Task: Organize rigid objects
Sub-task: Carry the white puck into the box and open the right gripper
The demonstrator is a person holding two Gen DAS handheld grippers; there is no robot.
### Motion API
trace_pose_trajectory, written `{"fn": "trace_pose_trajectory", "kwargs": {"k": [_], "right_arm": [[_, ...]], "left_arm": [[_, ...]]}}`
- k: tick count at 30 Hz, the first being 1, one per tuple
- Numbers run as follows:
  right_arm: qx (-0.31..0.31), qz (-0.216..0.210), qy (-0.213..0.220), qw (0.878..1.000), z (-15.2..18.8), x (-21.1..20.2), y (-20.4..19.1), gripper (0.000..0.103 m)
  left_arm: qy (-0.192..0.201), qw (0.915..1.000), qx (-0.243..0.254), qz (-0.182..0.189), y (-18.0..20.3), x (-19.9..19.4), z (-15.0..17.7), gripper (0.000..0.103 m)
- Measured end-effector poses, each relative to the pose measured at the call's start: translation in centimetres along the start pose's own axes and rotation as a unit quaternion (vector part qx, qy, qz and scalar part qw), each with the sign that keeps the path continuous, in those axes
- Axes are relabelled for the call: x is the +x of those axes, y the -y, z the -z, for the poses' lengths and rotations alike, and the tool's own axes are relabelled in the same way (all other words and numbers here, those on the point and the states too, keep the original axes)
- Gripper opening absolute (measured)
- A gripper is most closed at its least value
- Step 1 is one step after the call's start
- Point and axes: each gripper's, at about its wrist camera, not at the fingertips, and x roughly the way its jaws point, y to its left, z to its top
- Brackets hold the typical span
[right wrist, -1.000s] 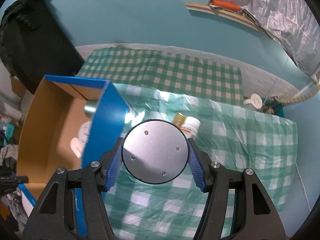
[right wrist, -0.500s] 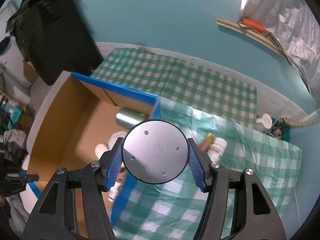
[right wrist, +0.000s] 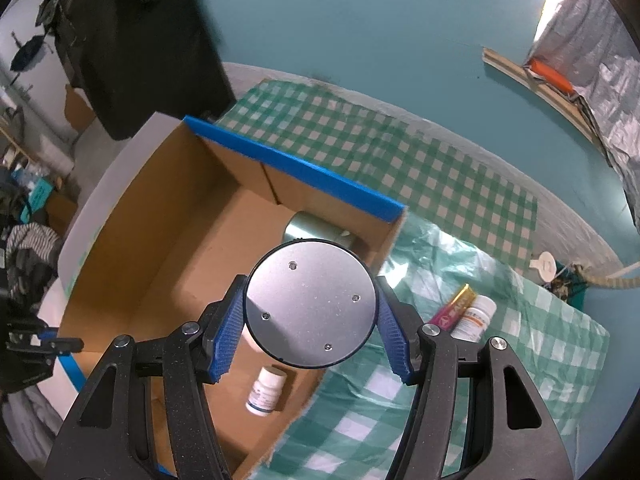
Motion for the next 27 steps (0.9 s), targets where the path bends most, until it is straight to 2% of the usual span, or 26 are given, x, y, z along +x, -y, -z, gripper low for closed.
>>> {"fn": "trace_pose_trajectory", "kwargs": {"k": [11,27], "right_arm": [[-0.002,0.000,-0.019,1.000,-0.3,0.9,-0.5,0.062],[0.013,0.004,-0.004,1.000,-0.8,-0.4,0.5,0.063]], "left_arm": [[0.001,1.0000,-0.001,0.001,0.0,-0.1,0.1,0.005],[0.002,1.0000,0.000,0.001,0.1,-0.3,0.1,0.005]]}}
